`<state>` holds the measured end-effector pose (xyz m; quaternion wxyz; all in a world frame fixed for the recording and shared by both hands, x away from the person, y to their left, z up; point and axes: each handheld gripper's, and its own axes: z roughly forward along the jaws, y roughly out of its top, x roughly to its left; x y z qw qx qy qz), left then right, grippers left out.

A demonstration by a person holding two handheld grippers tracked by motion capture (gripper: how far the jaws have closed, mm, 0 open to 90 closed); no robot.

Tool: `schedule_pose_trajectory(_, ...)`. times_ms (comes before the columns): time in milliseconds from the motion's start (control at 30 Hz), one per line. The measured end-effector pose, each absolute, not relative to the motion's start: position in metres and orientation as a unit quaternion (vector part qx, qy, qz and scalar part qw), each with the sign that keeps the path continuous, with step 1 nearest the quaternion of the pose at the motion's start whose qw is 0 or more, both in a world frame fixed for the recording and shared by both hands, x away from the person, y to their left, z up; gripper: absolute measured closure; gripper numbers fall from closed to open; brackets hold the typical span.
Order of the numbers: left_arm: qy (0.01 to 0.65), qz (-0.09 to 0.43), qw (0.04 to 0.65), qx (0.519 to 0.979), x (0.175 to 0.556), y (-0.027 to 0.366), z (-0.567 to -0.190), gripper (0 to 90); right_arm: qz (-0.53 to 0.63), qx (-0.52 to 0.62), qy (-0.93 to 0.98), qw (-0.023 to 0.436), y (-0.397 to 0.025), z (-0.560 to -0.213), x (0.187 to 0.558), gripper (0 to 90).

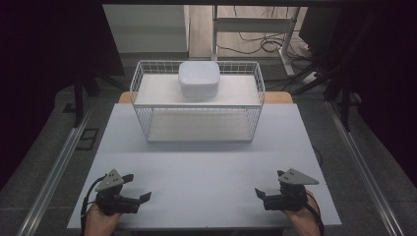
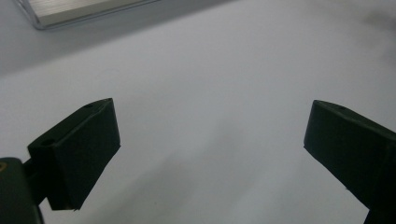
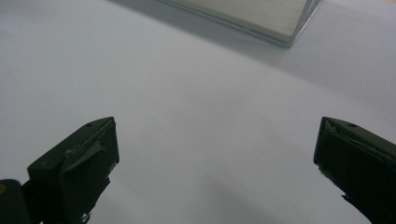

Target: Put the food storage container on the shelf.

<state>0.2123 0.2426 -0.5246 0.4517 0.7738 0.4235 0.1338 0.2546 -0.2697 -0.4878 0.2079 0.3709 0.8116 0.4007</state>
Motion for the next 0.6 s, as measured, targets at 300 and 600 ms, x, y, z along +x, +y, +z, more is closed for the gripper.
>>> schedule_pose_trajectory(300, 0.432, 0.116, 0.424, 0.788, 0.213, 0.240, -0.532, 2.8, 0.380, 0.388, 0.821, 0.177, -0.275, -0.502, 0.249, 0.0)
schedule_pose_trajectory(600, 0.442, 0.106, 0.424, 0.784, 0.216, 0.242, -0.534, 3.2, 0.348, 0.399, 0.834, 0.152, -0.274, -0.512, 0.253, 0.0)
